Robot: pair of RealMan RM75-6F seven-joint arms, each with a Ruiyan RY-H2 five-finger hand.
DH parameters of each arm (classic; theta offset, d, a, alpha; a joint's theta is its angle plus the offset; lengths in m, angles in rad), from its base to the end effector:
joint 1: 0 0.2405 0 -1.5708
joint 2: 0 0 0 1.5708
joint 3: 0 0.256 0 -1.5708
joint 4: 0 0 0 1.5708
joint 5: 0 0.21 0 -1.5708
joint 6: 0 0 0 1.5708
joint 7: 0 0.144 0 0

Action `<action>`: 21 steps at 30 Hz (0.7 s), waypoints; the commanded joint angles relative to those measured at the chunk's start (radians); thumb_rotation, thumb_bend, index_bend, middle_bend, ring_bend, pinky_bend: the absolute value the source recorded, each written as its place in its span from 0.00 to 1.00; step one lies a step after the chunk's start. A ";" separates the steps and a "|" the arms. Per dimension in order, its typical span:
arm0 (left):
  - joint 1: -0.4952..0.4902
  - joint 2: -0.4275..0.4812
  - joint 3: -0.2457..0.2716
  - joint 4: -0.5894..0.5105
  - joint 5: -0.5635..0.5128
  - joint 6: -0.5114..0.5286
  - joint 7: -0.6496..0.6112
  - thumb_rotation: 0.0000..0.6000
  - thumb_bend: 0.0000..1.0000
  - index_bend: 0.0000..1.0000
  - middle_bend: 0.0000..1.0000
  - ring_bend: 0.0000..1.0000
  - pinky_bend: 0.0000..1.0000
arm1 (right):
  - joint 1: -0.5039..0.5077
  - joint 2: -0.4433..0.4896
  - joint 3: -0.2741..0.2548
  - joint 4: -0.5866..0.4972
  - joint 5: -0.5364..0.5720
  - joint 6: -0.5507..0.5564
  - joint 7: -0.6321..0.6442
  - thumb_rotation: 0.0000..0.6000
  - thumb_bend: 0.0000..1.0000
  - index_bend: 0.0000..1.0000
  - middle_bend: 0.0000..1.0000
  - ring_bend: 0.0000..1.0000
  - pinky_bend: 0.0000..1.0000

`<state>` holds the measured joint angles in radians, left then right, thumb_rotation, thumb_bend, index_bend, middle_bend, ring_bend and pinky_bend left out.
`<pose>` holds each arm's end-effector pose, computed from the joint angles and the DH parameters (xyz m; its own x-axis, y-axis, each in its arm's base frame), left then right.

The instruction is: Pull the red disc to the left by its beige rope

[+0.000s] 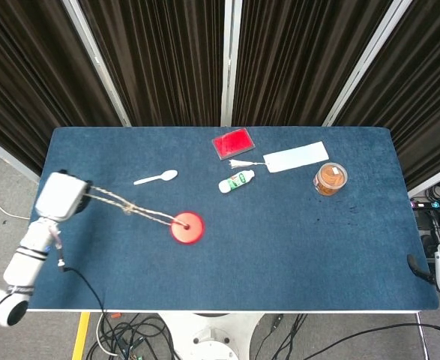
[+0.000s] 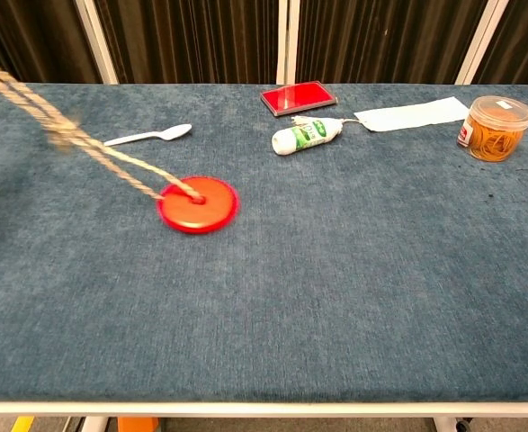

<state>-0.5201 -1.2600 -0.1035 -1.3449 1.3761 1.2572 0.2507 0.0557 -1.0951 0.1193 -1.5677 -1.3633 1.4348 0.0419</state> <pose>-0.2613 0.3325 0.1281 0.6801 -0.1004 0.7262 0.6973 -0.2175 -0.6830 -0.3413 -0.1852 0.1838 0.3981 0.0170 0.9172 -0.9073 0.1550 0.3909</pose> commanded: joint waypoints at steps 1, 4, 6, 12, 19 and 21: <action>0.077 0.043 0.014 0.002 -0.013 0.080 -0.041 1.00 0.31 0.76 1.00 0.77 0.61 | 0.001 -0.003 -0.001 0.001 -0.002 -0.002 -0.001 1.00 0.23 0.00 0.01 0.00 0.00; 0.129 0.050 0.033 0.013 0.007 0.140 -0.062 1.00 0.31 0.76 1.00 0.77 0.62 | 0.004 -0.008 -0.002 0.001 -0.005 -0.004 -0.003 1.00 0.23 0.00 0.01 0.00 0.00; 0.162 0.049 0.030 0.030 0.004 0.184 -0.073 1.00 0.31 0.76 1.00 0.77 0.61 | 0.007 -0.009 -0.004 -0.001 -0.008 -0.006 -0.008 1.00 0.23 0.00 0.01 0.00 0.00; 0.211 0.075 -0.008 0.050 -0.044 0.226 -0.103 1.00 0.31 0.76 1.00 0.77 0.61 | 0.008 -0.008 -0.003 -0.009 -0.009 -0.003 -0.020 1.00 0.23 0.00 0.01 0.00 0.00; 0.222 0.082 -0.034 0.049 -0.052 0.234 -0.104 1.00 0.31 0.76 1.00 0.77 0.61 | 0.009 -0.013 -0.007 -0.008 -0.006 -0.010 -0.024 1.00 0.23 0.00 0.01 0.00 0.00; 0.208 0.072 -0.043 0.042 -0.042 0.226 -0.100 1.00 0.31 0.76 1.00 0.77 0.61 | 0.010 -0.013 -0.007 -0.008 -0.007 -0.010 -0.025 1.00 0.23 0.00 0.01 0.00 0.00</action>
<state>-0.3050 -1.1820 -0.1414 -1.2989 1.3294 1.4879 0.1471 0.0659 -1.1085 0.1127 -1.5756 -1.3701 1.4251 0.0172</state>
